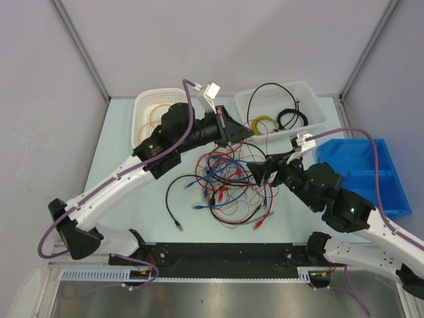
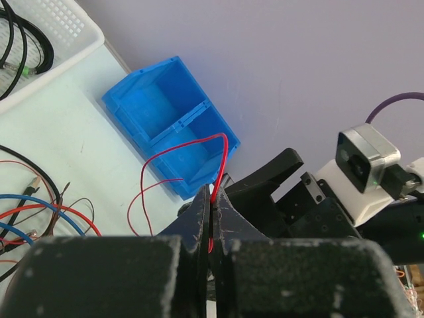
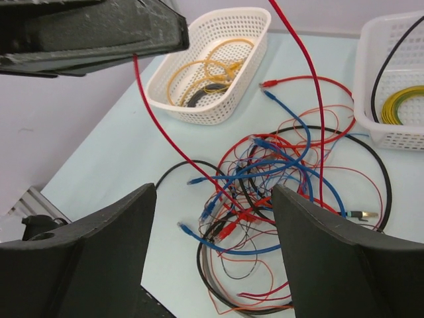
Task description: Untangle the cables
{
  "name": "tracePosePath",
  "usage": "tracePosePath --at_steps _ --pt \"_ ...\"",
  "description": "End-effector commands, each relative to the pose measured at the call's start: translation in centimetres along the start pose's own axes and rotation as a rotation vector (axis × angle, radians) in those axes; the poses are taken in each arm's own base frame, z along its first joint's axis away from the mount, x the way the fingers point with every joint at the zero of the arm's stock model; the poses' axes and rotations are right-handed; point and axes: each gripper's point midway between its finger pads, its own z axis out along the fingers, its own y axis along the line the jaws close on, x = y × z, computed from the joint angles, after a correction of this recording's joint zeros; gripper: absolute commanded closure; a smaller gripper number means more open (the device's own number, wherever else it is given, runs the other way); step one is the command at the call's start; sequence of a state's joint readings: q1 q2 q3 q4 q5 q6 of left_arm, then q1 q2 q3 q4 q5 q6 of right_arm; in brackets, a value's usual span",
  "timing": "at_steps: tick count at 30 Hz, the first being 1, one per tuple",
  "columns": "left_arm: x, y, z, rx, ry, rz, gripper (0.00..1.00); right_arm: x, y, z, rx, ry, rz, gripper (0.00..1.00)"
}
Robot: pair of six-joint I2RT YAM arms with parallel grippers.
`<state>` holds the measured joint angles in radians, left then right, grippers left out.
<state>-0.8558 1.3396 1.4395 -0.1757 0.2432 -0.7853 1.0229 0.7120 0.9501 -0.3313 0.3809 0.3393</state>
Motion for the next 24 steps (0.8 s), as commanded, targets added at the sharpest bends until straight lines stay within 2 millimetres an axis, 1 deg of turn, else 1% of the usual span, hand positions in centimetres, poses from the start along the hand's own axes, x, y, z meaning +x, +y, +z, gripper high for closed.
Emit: tracePosePath --at_steps 1,3,4,8,11,12,14,16,17,18,19,22,24 --pt "-2.1 -2.8 -1.5 0.054 -0.054 0.042 1.0 -1.2 -1.4 -0.4 0.063 -0.055 0.0 0.26" --pt "-2.2 -3.0 -1.7 0.053 -0.06 0.052 1.0 -1.6 -2.1 -1.0 0.088 -0.071 0.008 0.27" --pt "-2.2 -2.9 -1.8 0.05 -0.06 0.054 1.0 -2.2 -2.6 -1.6 0.106 -0.096 0.018 0.27" --pt "-2.3 -3.0 -2.0 0.051 -0.063 0.064 1.0 -2.6 -3.7 -2.8 0.13 -0.121 0.032 0.29" --pt "-2.1 -2.9 -2.0 0.049 -0.055 0.062 1.0 -3.3 -4.4 -3.4 0.15 -0.151 0.036 0.29" --pt "-2.1 -2.9 -2.1 0.049 -0.055 0.059 1.0 -3.1 -4.6 -3.2 0.158 -0.147 0.027 0.29" --pt "-1.9 -3.0 -2.0 0.053 -0.049 0.058 1.0 -3.1 -5.0 -2.8 0.177 -0.143 0.009 0.29" --pt "-1.9 -3.0 -2.1 0.055 -0.047 0.055 1.0 -2.3 -5.2 -1.5 0.181 -0.107 -0.01 0.3" --pt "-1.9 -3.2 -2.2 0.058 -0.048 0.056 1.0 -2.3 -5.2 -1.0 0.176 -0.104 -0.014 0.3" --pt "-1.8 -3.0 -2.2 0.055 -0.047 0.055 1.0 -1.7 -6.2 0.1 0.214 -0.084 -0.02 0.3" --pt "-1.8 -3.1 -2.3 0.056 -0.046 0.053 1.0 -1.3 -6.1 0.7 0.197 -0.066 -0.024 0.3" --pt "-1.7 -3.2 -2.6 0.056 -0.046 0.055 1.0 -1.2 -7.0 2.7 0.203 -0.061 -0.012 0.32" --pt "-1.7 -3.1 -2.8 0.053 -0.049 0.056 1.0 -1.4 -7.3 3.5 0.188 -0.066 -0.002 0.32"
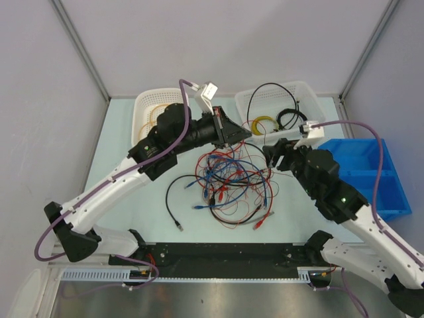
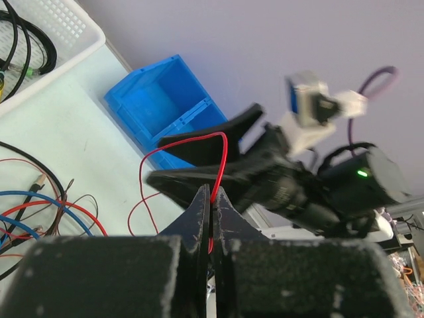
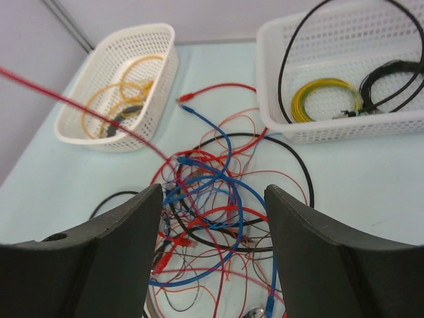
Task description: Untangle the cables
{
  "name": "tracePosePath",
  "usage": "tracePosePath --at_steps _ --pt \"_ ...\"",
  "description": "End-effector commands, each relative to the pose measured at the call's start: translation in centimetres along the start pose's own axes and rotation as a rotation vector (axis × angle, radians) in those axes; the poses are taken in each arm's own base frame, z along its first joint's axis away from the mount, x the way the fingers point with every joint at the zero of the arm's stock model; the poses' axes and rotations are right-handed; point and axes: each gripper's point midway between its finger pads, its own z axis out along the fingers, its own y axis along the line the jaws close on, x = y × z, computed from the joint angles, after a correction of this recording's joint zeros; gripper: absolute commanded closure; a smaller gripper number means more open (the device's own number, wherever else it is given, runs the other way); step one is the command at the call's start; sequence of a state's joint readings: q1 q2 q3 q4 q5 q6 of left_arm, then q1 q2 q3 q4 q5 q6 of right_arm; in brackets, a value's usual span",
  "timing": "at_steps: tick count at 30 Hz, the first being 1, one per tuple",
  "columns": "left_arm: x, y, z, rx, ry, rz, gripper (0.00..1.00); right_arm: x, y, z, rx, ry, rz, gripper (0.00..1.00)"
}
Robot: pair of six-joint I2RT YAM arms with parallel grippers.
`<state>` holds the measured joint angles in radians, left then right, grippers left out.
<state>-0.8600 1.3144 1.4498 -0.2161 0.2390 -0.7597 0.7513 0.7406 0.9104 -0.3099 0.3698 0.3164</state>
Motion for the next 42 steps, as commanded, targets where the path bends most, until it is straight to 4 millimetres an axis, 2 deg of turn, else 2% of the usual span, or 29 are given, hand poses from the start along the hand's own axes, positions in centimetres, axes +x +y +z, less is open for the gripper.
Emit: tracePosePath --at_steps 1,6,9,11,12,13,15,17,18,19,20,21,22,23,26,27,28,29,30,31,32,34,35,36,38,39,41,42 --pt "-1.5 -2.3 -1.8 0.048 -0.052 0.032 1.0 -0.7 1.1 2.4 -0.077 -0.028 0.017 0.32" --pt "-0.9 -2.0 -1.8 0.044 -0.035 0.027 1.0 -0.9 1.7 4.2 -0.122 -0.034 0.037 0.35" --pt "-0.8 -1.8 -1.8 0.039 -0.032 0.027 1.0 -1.0 1.9 4.7 -0.131 -0.037 0.049 0.42" --pt "-0.5 -1.6 -1.7 0.036 -0.026 0.026 1.0 -1.1 1.9 4.8 -0.137 -0.039 0.055 0.57" --pt "-0.4 -1.6 -1.7 0.041 -0.026 0.023 1.0 -1.3 2.0 4.6 -0.147 -0.043 0.059 0.71" --pt "0.1 -1.2 -1.6 0.035 -0.018 0.019 1.0 -1.7 2.0 4.5 -0.147 -0.057 0.064 0.8" --pt "1.0 -0.2 -1.4 0.02 -0.002 0.013 1.0 -3.9 2.2 3.2 -0.159 -0.12 0.089 1.0" --pt "1.5 0.6 -1.5 0.0 -0.005 0.013 1.0 -5.9 2.3 1.7 -0.163 -0.163 0.102 1.0" --pt "2.5 1.9 -1.5 -0.026 0.007 0.013 0.98 -8.0 2.5 0.9 -0.16 -0.2 0.108 1.0" --pt "2.9 2.5 -1.5 -0.041 0.01 0.018 0.94 -8.1 2.3 0.5 -0.138 -0.175 0.104 1.0" --pt "3.2 3.2 -1.5 -0.058 0.01 0.022 0.84 -9.0 2.1 0.0 -0.119 -0.177 0.1 1.0" --pt "4.2 4.5 -1.4 -0.094 0.022 0.02 0.78 -9.3 1.4 0.1 -0.072 -0.169 0.098 1.0" --pt "4.7 5.3 -1.3 -0.109 0.032 0.031 0.74 -10.8 1.3 -0.9 -0.045 -0.164 0.097 1.0" --pt "5.3 6.0 -1.2 -0.125 0.042 0.032 0.63 -11.1 0.8 -1.1 -0.015 -0.155 0.096 1.0" --pt "7.1 8.4 -1.0 -0.189 0.085 0.034 0.44 -12.9 -0.6 -1.9 0.077 -0.154 0.094 1.0" --pt "7.8 9.2 -1.2 -0.215 0.107 0.035 0.41 -13.5 -1.5 -2.2 0.122 -0.166 0.095 1.0" --pt "7.9 9.8 -1.2 -0.24 0.108 0.033 0.38 -13.1 -2.2 -1.8 0.158 -0.138 0.087 1.0" --pt "8.3 10.3 -1.5 -0.265 0.122 0.033 0.33 -14.5 -2.4 -2.3 0.177 -0.164 0.093 1.0" --pt "8.3 10.6 -1.9 -0.282 0.118 0.039 0.29 -14.6 -3.3 -2.5 0.218 -0.152 0.091 1.0" --pt "8.3 11.2 -2.3 -0.315 0.111 0.044 0.18 -14.9 -3.7 -2.1 0.24 -0.144 0.09 1.0" --pt "8.4 11.7 -2.8 -0.342 0.115 0.049 0.16 -16.4 -3.8 -2.6 0.253 -0.174 0.096 1.0" --pt "8.2 12.3 -4.0 -0.374 0.099 0.071 0.13 -17.7 -4.9 -3.1 0.311 -0.183 0.093 1.0" --pt "8.2 12.6 -4.5 -0.391 0.1 0.075 0.12 -19.6 -5.1 -3.5 0.339 -0.22 0.099 1.0" --pt "8.8 13.0 -5.0 -0.401 0.11 0.076 0.12 -20.0 -5.6 -3.8 0.369 -0.22 0.097 1.0" --pt "8.6 12.7 -6.2 -0.388 0.087 0.078 0.12 -21.6 -7.0 -3.9 0.448 -0.247 0.104 1.0" --pt "9.5 13.3 -6.6 -0.395 0.095 0.064 0.13 -23.1 -7.2 -5.1 0.47 -0.281 0.113 1.0" --pt "9.5 13.1 -7.5 -0.381 0.069 0.054 0.13 -24.4 -8.8 -5.3 0.549 -0.311 0.133 1.0" --pt "10.7 13.9 -7.8 -0.394 0.086 0.033 0.14 -25.4 -9.3 -6.0 0.575 -0.336 0.141 1.0"
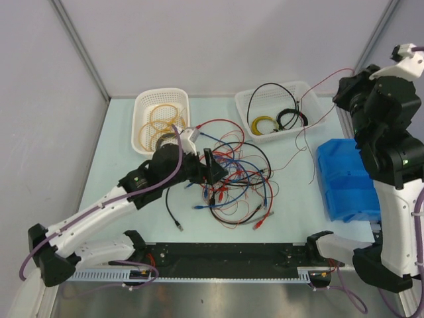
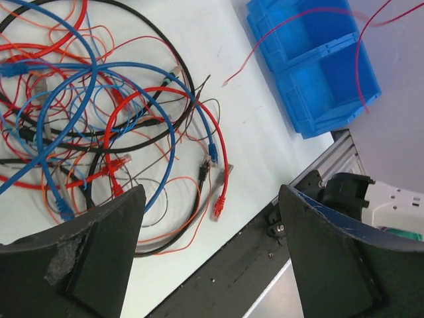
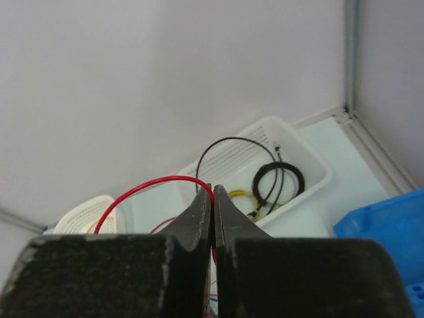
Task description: Untangle the cables
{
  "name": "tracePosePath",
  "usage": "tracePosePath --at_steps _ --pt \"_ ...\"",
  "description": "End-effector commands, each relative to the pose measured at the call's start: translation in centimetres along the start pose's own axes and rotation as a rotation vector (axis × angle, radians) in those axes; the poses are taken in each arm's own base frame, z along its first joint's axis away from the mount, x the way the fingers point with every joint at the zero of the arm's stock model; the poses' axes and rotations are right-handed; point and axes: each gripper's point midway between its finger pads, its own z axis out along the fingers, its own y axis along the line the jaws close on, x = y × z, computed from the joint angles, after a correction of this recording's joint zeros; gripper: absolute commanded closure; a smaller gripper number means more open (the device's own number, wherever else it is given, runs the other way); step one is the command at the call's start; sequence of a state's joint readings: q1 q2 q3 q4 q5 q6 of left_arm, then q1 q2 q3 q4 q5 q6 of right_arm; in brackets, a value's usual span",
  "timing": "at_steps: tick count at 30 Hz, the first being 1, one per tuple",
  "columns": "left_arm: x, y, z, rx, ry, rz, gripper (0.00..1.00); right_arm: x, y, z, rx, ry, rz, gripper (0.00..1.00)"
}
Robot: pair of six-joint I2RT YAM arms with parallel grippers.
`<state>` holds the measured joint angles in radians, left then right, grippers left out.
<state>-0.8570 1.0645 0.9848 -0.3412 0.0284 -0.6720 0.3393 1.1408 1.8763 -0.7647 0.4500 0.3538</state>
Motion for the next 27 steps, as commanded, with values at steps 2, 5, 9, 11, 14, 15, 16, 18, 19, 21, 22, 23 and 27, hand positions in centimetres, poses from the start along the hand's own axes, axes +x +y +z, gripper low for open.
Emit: tracePosePath --at_steps 2,5,9,11,14,15,16,18,19,21,22,23,27 --pt "1.5 1.3 -1.5 0.011 -0.023 -0.029 0.14 -4.5 -4.8 -0.8 0.229 -0.106 0.025 1.0" --pt "3.5 2.5 -1.4 -0.009 0.021 -0.054 0.15 -4.2 -7.3 -0.1 0.361 -0.123 0.025 1.0" --pt "5.2 3.2 -1.5 -0.024 0.079 -0.06 0.16 -2.6 -11.2 1.2 0.512 -0.123 0.086 1.0" --pt "5.6 3.4 -1.7 -0.029 0.097 -0.054 0.16 -1.5 -13.1 1.7 0.58 -0.122 0.124 1.0" --pt "5.6 3.4 -2.1 -0.027 0.098 -0.05 0.16 -1.5 -16.0 2.1 0.667 -0.153 0.196 1.0" --pt "5.9 3.6 -2.2 -0.028 0.101 -0.05 0.17 -1.6 -16.3 2.2 0.673 -0.162 0.212 1.0" --pt "6.0 3.6 -2.2 -0.025 0.102 -0.052 0.17 -1.8 -17.0 2.5 0.688 -0.177 0.237 1.0" --pt "6.4 3.7 -2.2 -0.018 0.106 -0.063 0.17 -2.1 -17.3 3.2 0.673 -0.209 0.264 1.0" --pt "6.6 3.8 -2.2 -0.016 0.11 -0.066 0.17 -2.3 -18.3 3.5 0.689 -0.227 0.282 1.0" --pt "6.9 3.8 -2.3 -0.016 0.114 -0.067 0.17 -3.1 -19.3 3.9 0.712 -0.259 0.305 1.0" --pt "6.8 4.0 -2.4 -0.021 0.111 -0.065 0.17 -3.4 -20.2 4.0 0.741 -0.274 0.305 1.0" --pt "6.6 4.0 -2.4 -0.028 0.103 -0.055 0.17 -3.1 -20.9 4.6 0.771 -0.265 0.295 1.0" --pt "6.4 4.1 -2.6 -0.03 0.097 -0.047 0.18 -2.4 -23.2 5.7 0.837 -0.265 0.287 1.0"
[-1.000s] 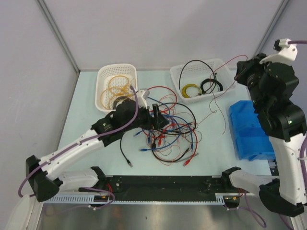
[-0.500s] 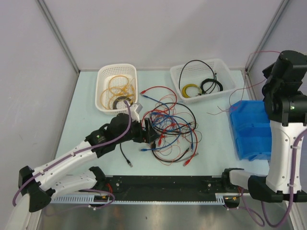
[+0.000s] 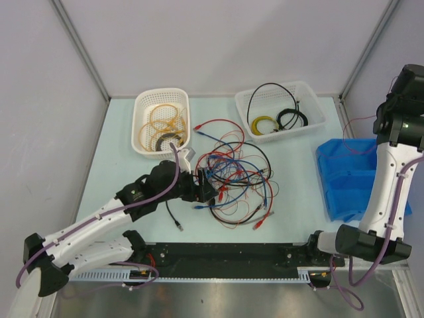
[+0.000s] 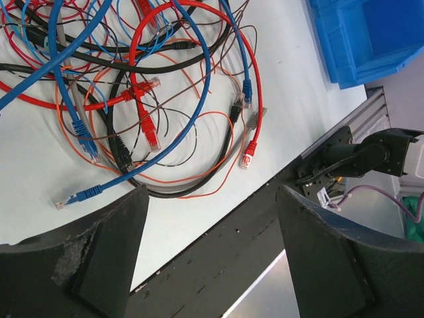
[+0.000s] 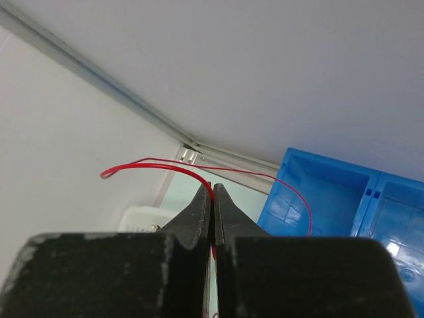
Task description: Untangle the cables
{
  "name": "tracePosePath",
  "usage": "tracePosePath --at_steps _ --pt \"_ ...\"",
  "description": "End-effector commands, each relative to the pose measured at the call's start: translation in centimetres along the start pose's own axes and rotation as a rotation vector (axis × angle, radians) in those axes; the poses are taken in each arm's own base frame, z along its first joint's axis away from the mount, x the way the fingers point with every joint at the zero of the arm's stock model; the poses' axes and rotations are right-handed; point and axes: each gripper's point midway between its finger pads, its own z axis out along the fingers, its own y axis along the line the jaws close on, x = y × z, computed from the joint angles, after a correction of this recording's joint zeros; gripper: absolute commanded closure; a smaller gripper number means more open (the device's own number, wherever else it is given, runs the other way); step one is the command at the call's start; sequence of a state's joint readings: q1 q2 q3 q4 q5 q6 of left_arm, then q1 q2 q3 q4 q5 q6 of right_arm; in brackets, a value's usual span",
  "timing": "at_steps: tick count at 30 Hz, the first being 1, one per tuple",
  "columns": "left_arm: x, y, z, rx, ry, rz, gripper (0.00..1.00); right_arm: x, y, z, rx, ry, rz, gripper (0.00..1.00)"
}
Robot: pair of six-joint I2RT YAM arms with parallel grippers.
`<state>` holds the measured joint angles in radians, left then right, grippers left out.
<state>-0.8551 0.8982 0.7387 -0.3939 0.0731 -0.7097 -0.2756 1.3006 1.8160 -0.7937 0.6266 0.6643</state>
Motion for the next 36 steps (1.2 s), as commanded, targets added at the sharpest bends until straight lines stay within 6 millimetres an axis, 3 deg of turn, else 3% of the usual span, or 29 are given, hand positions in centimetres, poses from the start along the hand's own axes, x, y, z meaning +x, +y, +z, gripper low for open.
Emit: tracePosePath --at_steps 1,3,4,5,9,12,13,17,23,24,25,28,31,36 --pt "-0.6 -0.5 -0.6 0.022 -0.027 -0.001 0.17 -0.1 0.0 2.6 0.038 -0.043 0.051 1.0" --pt "-0.4 -0.4 -0.3 0.016 -0.014 -0.001 0.17 -0.4 -0.4 3.3 0.037 -0.068 0.075 1.0" --pt "-0.2 -0.2 -0.2 0.011 -0.007 0.0 0.17 1.5 -1.3 4.1 0.046 -0.041 0.052 1.0" --pt "-0.1 -0.1 0.0 0.005 0.002 0.002 0.17 0.9 -1.4 4.6 0.035 -0.074 0.071 1.0" --pt "-0.2 0.0 0.3 -0.008 0.012 0.01 0.18 4.1 -4.1 6.2 0.094 -0.018 0.035 1.0" --pt "0.0 -0.1 0.9 0.0 0.017 0.001 0.2 8.8 -6.4 6.4 0.153 0.079 0.027 1.0" --pt "0.2 0.0 1.1 0.0 0.024 -0.005 0.2 11.2 -8.0 6.4 0.189 0.126 0.013 1.0" --pt "0.6 -0.1 1.3 0.001 0.05 -0.014 0.23 14.8 -9.7 6.6 0.211 0.168 -0.004 1.0" --pt "0.7 0.3 0.9 -0.014 0.039 -0.025 0.23 16.0 -11.4 7.6 0.255 0.196 -0.04 0.99" --pt "0.8 0.3 0.8 -0.016 0.044 -0.026 0.23 16.0 -11.2 7.6 0.246 0.202 -0.033 0.9" --pt "0.8 0.3 0.8 -0.016 0.044 -0.03 0.23 15.9 -10.8 7.6 0.23 0.197 -0.021 0.68" --pt "0.8 0.3 0.9 -0.019 0.047 -0.035 0.23 15.0 -8.7 7.0 0.15 0.182 0.025 0.41" --pt "0.8 0.3 0.9 -0.019 0.047 -0.038 0.23 13.6 -6.8 5.6 0.073 0.164 0.102 0.33" --pt "0.7 0.5 0.9 -0.032 0.043 -0.043 0.23 12.7 -2.8 1.6 -0.086 0.188 0.2 0.3"
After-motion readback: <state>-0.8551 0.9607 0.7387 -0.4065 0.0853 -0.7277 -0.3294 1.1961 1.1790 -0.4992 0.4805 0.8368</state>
